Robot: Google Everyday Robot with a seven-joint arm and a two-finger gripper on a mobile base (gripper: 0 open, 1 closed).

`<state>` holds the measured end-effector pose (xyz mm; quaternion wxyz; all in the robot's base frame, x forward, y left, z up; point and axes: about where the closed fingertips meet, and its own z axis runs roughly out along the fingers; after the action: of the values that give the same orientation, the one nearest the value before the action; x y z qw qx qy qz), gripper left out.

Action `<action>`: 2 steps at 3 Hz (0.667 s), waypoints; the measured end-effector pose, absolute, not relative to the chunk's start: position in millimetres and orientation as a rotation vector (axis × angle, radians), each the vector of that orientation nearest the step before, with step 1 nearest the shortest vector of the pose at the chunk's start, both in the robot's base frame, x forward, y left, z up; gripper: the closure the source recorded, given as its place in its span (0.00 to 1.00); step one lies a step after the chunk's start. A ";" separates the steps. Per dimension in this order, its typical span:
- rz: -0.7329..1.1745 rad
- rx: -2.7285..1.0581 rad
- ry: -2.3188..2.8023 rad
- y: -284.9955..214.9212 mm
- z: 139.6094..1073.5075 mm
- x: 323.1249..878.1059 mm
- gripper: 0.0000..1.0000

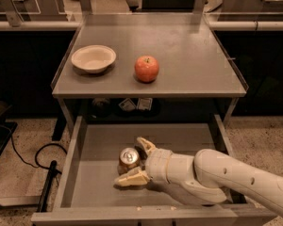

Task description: Pick orange can from top drawer and place on counter

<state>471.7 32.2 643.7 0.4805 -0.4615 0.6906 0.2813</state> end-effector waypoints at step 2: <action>0.686 -1.126 1.684 32.2 643.7 471.7 0.63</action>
Offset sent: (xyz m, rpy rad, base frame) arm 0.0000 0.0000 0.0000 0.0000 0.0000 0.0000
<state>471.7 32.2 643.7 0.4805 -0.4616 0.6906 0.2814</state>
